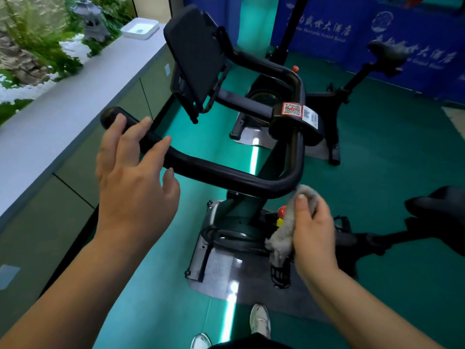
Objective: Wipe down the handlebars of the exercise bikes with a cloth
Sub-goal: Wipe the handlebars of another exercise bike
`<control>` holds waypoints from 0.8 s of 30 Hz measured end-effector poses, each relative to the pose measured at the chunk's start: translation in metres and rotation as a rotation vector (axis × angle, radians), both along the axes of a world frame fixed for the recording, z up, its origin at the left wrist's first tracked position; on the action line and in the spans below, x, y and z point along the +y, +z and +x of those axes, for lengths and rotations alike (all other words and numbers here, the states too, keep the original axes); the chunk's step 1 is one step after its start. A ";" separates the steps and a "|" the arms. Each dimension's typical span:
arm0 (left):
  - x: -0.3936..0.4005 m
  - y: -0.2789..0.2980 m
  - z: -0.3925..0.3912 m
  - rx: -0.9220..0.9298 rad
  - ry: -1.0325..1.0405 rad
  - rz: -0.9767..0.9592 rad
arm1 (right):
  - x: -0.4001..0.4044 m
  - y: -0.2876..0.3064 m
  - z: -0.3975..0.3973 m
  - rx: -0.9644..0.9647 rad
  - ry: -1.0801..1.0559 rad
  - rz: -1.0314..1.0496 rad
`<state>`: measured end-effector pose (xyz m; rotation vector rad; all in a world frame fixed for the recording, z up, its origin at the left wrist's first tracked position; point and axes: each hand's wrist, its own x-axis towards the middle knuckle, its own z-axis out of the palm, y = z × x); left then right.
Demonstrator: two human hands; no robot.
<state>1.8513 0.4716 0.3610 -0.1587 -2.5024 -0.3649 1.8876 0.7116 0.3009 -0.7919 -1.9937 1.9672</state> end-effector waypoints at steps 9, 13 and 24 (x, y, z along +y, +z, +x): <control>-0.004 -0.001 0.000 -0.010 -0.031 -0.014 | -0.053 0.002 0.005 -0.027 0.133 -0.182; -0.008 0.002 0.001 -0.015 -0.051 -0.010 | -0.077 0.008 -0.002 -0.046 0.205 -0.224; -0.047 0.022 -0.002 -0.043 -0.083 0.053 | -0.142 0.023 -0.031 -0.137 0.301 -0.504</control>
